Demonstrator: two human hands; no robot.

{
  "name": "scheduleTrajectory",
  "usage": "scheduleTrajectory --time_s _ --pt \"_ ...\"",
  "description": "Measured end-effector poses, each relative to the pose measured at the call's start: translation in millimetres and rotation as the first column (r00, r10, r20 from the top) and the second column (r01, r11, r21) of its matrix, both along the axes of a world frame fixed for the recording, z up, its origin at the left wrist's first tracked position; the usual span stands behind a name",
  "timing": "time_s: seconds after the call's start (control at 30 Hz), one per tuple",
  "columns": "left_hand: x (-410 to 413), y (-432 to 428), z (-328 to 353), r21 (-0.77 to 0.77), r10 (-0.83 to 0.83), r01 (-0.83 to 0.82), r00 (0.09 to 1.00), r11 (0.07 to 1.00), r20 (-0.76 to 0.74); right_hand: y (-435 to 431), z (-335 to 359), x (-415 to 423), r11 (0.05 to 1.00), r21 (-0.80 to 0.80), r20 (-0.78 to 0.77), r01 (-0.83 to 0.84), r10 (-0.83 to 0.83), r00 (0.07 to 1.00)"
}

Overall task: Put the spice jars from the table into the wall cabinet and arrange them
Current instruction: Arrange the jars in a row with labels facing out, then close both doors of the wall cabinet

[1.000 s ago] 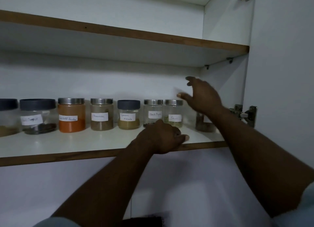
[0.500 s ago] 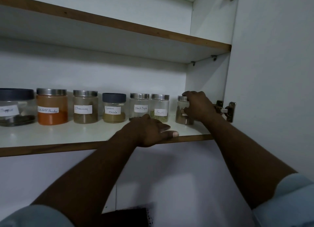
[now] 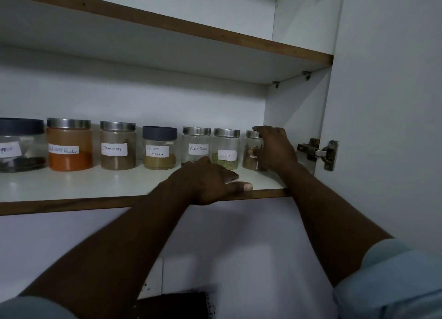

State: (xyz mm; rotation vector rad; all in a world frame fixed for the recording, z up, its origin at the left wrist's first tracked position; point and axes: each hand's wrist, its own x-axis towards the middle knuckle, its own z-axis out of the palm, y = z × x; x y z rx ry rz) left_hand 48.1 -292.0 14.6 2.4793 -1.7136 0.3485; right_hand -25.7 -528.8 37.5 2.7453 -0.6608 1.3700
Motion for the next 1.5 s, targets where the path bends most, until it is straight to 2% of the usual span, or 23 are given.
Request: scheduleTrajectory --time_s 0.1,0.23,0.4,0.5,0.57,0.7,0.8,0.87,0.93,1.1,1.27,1.33,1.5 --pt "-1.0 2.0 -0.8 -0.032 0.009 -0.01 1.0 0.999 -0.022 2.6 -10.6 -2.0 0.998 0.05 -0.003 -0.032 0.032 0.999" --pt "-3.1 4.1 -2.9 -0.055 0.015 -0.012 0.999 0.998 0.045 16.5 -15.3 -18.1 0.989 0.143 0.157 -0.028 0.006 0.988" --pt "-6.6 5.1 -0.5 -0.075 0.035 -0.033 0.999 0.997 0.023 67.9 -55.4 -57.0 0.99 0.138 0.14 -0.034 0.015 0.99" --pt "-11.6 6.4 -8.4 -0.035 0.098 -0.095 0.989 0.995 0.109 101.7 -95.1 -82.5 0.997 -0.059 0.043 0.049 -0.047 0.998" --pt "-20.3 10.3 -18.0 -0.029 0.141 -0.138 0.983 0.99 0.114 115.2 -111.9 -98.7 0.993 -0.098 -0.022 0.063 -0.065 0.998" --pt "-49.1 38.8 -36.7 -0.098 0.109 -0.098 0.987 0.99 0.116 138.7 -111.0 -128.8 0.998 0.009 -0.23 0.07 -0.066 0.971" --pt "-78.0 69.8 -52.0 -0.153 0.066 -0.042 0.986 0.987 0.155 176.1 -118.9 -160.1 0.991 0.064 -0.429 0.12 -0.081 0.9" --pt "-100.1 91.6 -69.1 -0.114 0.029 -0.026 0.999 0.993 0.025 205.7 -141.1 -185.6 0.982 0.13 -0.482 0.136 -0.057 0.874" --pt "-125.0 114.9 -95.8 -0.071 -0.026 0.017 0.992 0.997 -0.122 236.4 -165.5 -214.2 0.96 0.241 -0.44 0.145 -0.026 0.898" --pt "-195.6 168.1 -146.9 -0.124 -0.163 0.139 0.963 0.982 -0.212 301.0 -195.2 -291.4 0.925 0.349 -0.3 0.15 -0.042 0.953" --pt "-268.8 171.1 -104.1 -0.218 -0.343 0.326 0.938 0.92 -0.047 323.7 -146.5 -378.9 0.935 0.25 -0.065 0.25 -0.242 0.968" --pt "-297.0 166.2 -78.9 -0.257 -0.386 0.375 0.922 0.89 0.01 325.2 -119.3 -411.6 0.926 0.231 0.052 0.3 -0.319 0.946" --pt "-355.2 149.4 -33.9 -0.302 -0.465 0.467 0.881 0.831 0.083 319.2 -78.8 -475.2 0.88 0.219 0.23 0.421 -0.466 0.854"
